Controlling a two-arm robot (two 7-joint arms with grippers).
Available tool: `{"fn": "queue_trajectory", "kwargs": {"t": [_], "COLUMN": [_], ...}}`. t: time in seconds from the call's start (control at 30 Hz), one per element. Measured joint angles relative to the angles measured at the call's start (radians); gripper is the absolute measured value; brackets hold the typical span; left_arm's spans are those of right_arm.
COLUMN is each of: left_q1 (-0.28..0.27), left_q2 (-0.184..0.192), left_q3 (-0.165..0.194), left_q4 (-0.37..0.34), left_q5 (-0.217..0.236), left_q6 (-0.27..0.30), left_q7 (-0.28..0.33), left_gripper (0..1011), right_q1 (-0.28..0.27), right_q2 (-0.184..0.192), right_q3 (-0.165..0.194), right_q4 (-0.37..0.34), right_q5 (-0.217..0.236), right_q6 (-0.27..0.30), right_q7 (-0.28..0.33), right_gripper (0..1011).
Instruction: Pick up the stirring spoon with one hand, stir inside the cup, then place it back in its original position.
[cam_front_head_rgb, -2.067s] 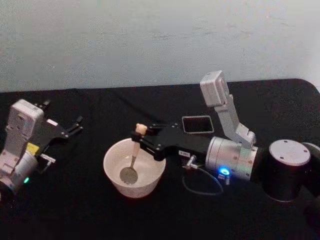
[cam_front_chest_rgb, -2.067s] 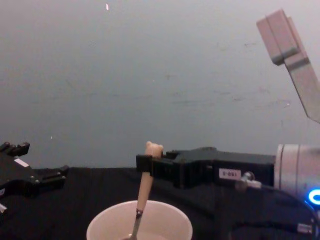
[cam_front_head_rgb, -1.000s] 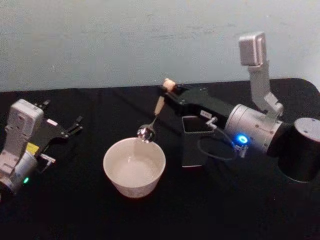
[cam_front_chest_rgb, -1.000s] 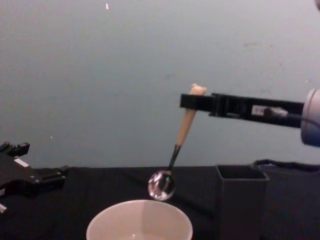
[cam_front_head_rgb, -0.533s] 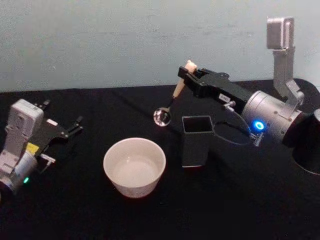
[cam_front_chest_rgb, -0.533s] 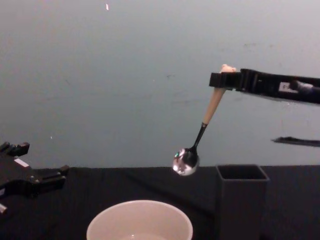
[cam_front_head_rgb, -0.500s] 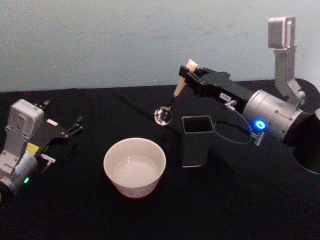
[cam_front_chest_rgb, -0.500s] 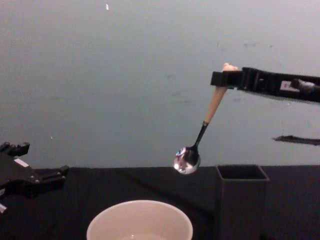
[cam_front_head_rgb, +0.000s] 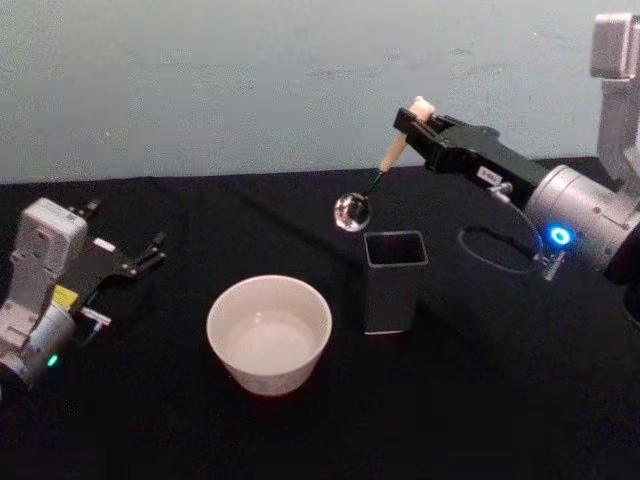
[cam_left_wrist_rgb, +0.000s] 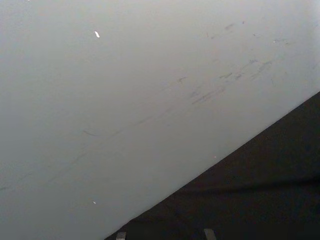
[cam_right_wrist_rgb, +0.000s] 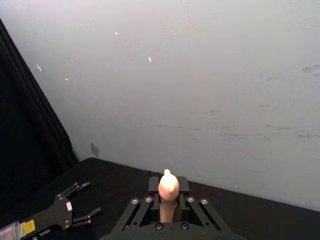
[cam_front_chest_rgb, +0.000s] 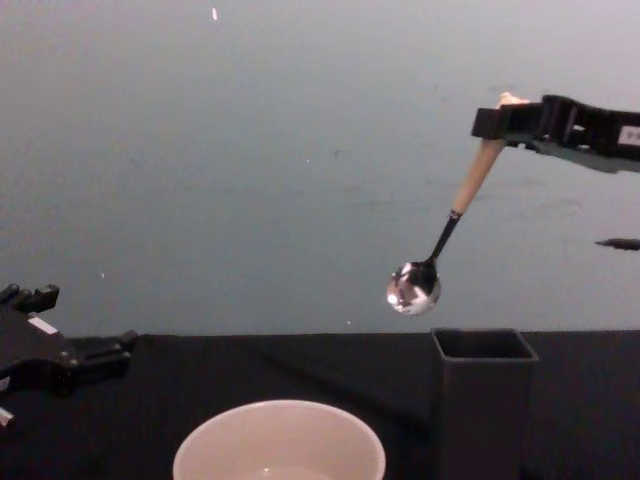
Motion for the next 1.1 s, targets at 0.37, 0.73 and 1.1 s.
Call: {"fn": "queue_trajectory", "kwargs": {"t": [0.37,0.73,1.1], "left_q1": [0.0,0.0,0.0], "left_q2": [0.0,0.0,0.0], "left_q3": [0.0,0.0,0.0], "left_q4": [0.0,0.0,0.0], "left_q5": [0.0,0.0,0.0], "left_q6": [0.0,0.0,0.0], "left_q7": [0.0,0.0,0.0], "left_gripper": [1001,1001,1002], "right_q1": [-0.033,-0.064,-0.08], "right_q2": [0.055,0.112,0.149], "right_q3": [0.018,0.028,0.03], "right_q4": [-0.034,-0.056,-0.064], "right_q5": [0.045,0.086,0.099], "right_q6": [-0.017,-0.042,-0.064], "right_q7": [0.003,0.02,0.026], "right_gripper": [212,212,211]}}
